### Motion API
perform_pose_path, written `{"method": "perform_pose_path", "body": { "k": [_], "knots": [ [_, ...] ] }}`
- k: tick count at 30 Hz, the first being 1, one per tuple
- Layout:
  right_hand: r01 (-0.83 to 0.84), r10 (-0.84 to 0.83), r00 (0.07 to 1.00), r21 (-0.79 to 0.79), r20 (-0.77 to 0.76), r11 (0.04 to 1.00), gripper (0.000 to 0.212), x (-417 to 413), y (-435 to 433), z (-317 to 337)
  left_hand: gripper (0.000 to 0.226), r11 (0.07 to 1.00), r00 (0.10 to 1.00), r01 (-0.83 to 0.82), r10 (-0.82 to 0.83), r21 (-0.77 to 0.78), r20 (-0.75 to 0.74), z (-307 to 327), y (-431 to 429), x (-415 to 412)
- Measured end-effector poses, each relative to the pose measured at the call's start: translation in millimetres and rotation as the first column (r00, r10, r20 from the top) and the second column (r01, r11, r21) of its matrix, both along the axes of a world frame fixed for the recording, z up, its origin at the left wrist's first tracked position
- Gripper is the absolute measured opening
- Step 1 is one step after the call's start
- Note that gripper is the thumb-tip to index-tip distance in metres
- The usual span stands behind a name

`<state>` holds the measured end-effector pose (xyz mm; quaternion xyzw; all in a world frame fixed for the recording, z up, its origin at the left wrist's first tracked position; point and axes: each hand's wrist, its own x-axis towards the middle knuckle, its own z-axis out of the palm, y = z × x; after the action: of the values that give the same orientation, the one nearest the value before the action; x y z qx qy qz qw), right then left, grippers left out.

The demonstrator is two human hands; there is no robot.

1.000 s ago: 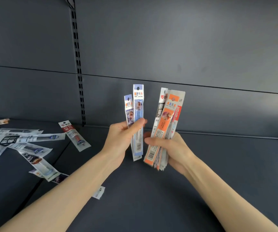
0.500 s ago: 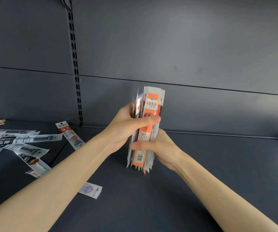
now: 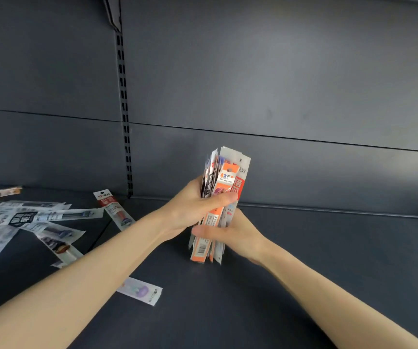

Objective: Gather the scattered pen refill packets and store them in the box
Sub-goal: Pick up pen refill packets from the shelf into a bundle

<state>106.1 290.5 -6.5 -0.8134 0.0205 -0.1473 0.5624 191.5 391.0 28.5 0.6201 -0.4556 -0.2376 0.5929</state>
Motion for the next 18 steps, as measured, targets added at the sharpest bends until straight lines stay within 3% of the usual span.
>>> {"method": "perform_pose_path", "body": {
  "k": [10,14,18],
  "knots": [
    [-0.016,0.012,0.998,-0.053,-0.066,0.998,0.017,11,4,-4,0.029,0.998,0.998,0.056,-0.056,0.018,-0.006,-16,9,13],
    [0.012,-0.013,1.0,-0.052,-0.026,0.999,0.015,11,1,-7,0.02,0.998,0.986,-0.004,-0.005,0.058,0.167,-16,10,17],
    [0.023,-0.023,1.0,-0.034,0.014,0.999,0.029,10,-1,-7,0.022,0.998,0.985,-0.004,-0.006,0.062,0.172,-22,11,25]
  ]
}}
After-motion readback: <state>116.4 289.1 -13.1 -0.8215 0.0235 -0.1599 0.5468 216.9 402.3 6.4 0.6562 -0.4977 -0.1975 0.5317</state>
